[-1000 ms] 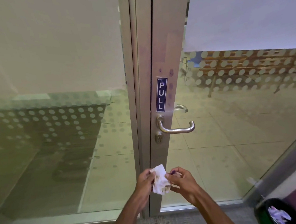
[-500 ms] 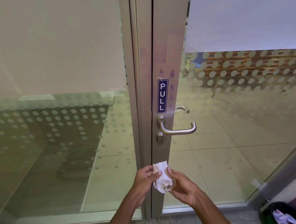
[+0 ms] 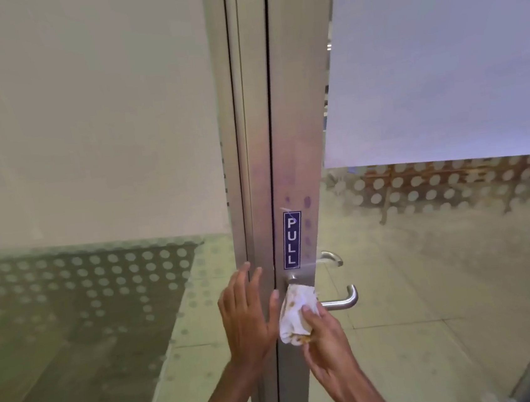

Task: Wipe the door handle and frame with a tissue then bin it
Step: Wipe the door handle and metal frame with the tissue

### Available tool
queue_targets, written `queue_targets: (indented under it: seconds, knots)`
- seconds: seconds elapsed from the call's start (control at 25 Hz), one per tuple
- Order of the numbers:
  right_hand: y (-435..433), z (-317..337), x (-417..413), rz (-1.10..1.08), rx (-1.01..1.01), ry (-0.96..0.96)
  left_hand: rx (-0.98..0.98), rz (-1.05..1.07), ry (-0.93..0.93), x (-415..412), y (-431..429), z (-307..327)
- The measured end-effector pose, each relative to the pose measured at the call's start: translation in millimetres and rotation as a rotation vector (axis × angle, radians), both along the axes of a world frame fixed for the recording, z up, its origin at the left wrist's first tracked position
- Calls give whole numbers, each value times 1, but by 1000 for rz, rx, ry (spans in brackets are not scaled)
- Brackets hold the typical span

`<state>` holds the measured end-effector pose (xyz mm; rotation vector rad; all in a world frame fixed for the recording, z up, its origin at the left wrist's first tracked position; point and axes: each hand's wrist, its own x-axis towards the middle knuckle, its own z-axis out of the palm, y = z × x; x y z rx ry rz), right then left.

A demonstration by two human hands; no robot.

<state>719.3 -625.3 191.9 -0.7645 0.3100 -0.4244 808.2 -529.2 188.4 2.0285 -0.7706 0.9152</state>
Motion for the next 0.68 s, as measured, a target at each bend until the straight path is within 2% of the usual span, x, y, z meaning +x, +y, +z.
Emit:
queue_targets:
  seconds: [0.12, 0.2, 0.36, 0.44, 0.56, 0.68]
  knots:
    - [-11, 50, 14, -265, -213, -13, 106, 105, -267, 40, -16, 64]
    - [-19, 80, 22, -459, -389, -68, 167, 162, -382, 63, -26, 103]
    - [-28, 115, 44, -785, -733, -145, 230, 214, -534, 92, -42, 146]
    - [-31, 117, 57, -929, -992, -116, 240, 210, -569, 98, -48, 149]
    - [-41, 101, 76, -953, -1383, -64, 227, 223, -588, 104, -54, 147]
    - [-48, 89, 94, -899, -1595, 21, 206, 224, -606, 107, -56, 146]
